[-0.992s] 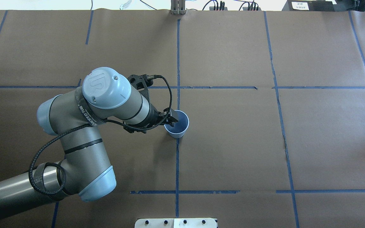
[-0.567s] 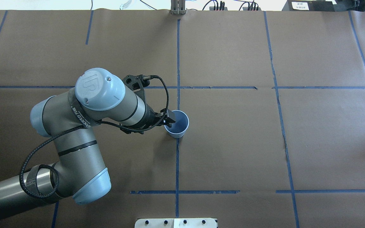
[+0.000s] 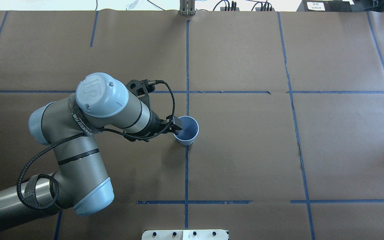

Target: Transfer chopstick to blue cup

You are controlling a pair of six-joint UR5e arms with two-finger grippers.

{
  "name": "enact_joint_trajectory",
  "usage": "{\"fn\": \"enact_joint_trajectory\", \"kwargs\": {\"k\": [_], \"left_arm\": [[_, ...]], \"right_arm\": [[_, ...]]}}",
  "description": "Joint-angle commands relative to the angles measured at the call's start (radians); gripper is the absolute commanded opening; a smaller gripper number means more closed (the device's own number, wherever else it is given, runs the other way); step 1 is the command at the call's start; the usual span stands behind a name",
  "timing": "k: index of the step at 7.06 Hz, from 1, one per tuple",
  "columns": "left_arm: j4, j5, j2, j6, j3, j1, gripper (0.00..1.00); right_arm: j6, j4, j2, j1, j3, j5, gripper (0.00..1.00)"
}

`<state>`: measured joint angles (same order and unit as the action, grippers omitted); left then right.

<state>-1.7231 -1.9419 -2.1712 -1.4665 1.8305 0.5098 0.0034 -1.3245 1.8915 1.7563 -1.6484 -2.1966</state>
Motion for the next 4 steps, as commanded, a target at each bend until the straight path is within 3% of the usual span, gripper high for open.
{"fn": "enact_joint_trajectory", "kwargs": {"k": [1,4], "left_arm": [[-0.001,0.001,0.001,0.000,0.006,0.001,1.00],[-0.001,0.001,0.001,0.000,0.009,0.001,1.00]], "right_arm": [[-0.005,0.002,0.000,0.000,0.004,0.000,0.06],[0.006,0.004,-0.002,0.018,-0.010,-0.002,0.00]]}}
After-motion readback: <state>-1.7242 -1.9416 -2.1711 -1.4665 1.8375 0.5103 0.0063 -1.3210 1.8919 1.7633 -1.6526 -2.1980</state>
